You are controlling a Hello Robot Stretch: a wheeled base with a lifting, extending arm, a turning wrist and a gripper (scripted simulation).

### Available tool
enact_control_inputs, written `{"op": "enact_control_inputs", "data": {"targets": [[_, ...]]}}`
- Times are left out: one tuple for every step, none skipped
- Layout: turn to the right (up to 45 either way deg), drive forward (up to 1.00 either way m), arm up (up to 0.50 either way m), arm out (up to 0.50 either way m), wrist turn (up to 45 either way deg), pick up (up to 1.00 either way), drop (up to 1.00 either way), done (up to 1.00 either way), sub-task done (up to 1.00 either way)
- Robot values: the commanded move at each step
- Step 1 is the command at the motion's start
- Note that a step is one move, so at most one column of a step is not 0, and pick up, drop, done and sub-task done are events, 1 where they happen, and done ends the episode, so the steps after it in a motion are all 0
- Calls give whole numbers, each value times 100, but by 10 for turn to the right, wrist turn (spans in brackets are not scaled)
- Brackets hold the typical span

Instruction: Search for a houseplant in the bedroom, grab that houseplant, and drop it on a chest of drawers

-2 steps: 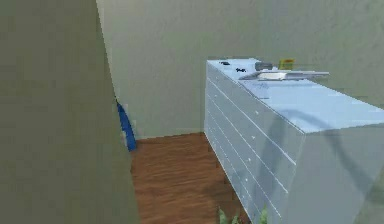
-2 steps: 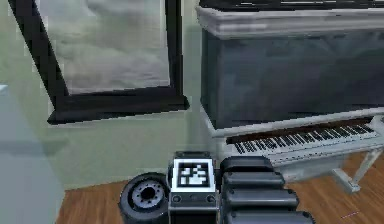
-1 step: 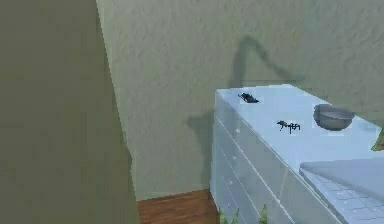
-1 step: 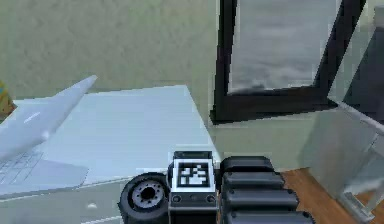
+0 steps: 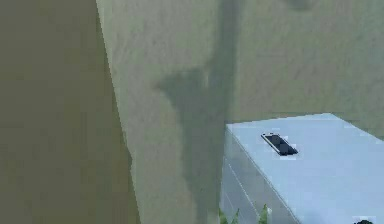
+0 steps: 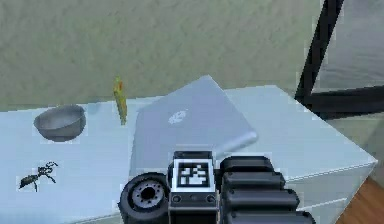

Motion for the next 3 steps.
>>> {"op": "enact_control_inputs", "data": {"targets": [[-270,0,0,0,0,0,0,0,0],[-30,0,0,0,0,0,0,0,0],[0,0,0,26,0,0,0,0,0]]}}
